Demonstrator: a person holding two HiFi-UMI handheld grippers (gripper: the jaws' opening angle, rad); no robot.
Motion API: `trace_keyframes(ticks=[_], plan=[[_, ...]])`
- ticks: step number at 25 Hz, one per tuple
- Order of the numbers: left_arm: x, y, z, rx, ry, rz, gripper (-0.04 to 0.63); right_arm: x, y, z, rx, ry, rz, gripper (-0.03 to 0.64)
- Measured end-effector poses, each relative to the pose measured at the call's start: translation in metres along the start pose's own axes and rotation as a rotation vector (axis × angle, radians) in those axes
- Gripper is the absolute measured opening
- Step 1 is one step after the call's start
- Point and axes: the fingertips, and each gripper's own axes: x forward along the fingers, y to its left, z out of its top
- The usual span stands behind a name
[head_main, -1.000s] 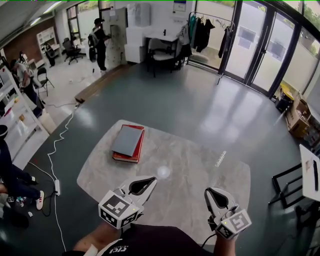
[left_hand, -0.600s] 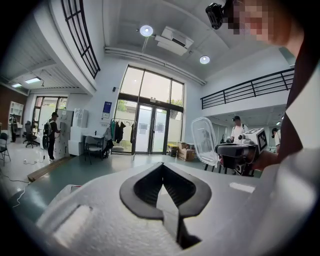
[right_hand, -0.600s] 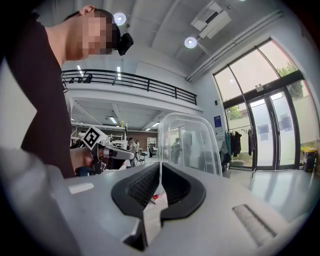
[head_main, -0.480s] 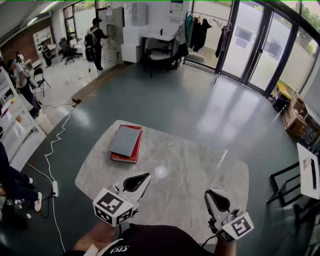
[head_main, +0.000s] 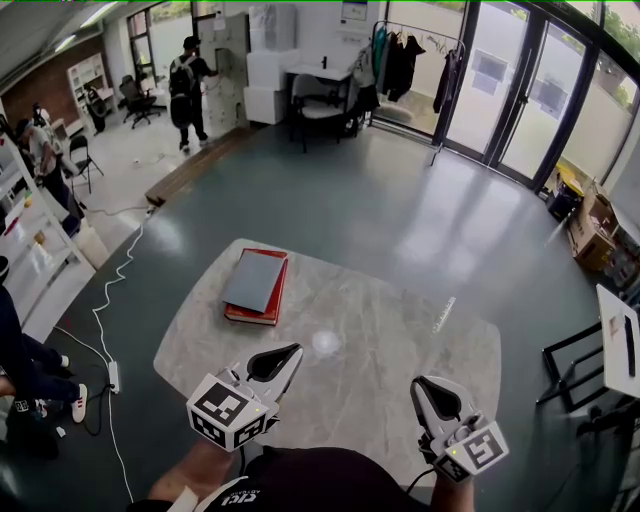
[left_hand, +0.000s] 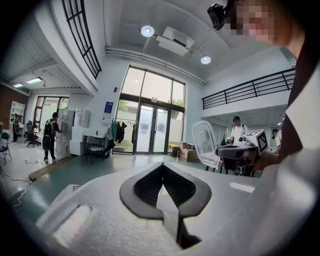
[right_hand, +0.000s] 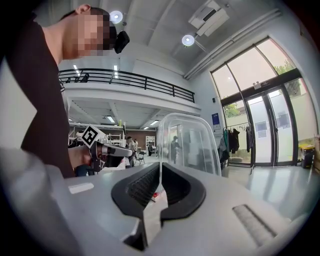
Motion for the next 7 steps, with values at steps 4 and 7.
trace_keyframes(ticks=[4, 7], plan=[[-0.0011, 0.0019, 0.0024, 0.002, -0.003, 0.005, 0.005, 0.0024, -0.0022, -0.0003, 0.008, 0.000, -0.001, 0.017], [-0.0001, 0.0032, 0.0044, 0.002, -0.007, 0.009, 0.003, 0.0050, -0.0056, 0.0000, 0.013, 0.000, 0.000, 0.017]])
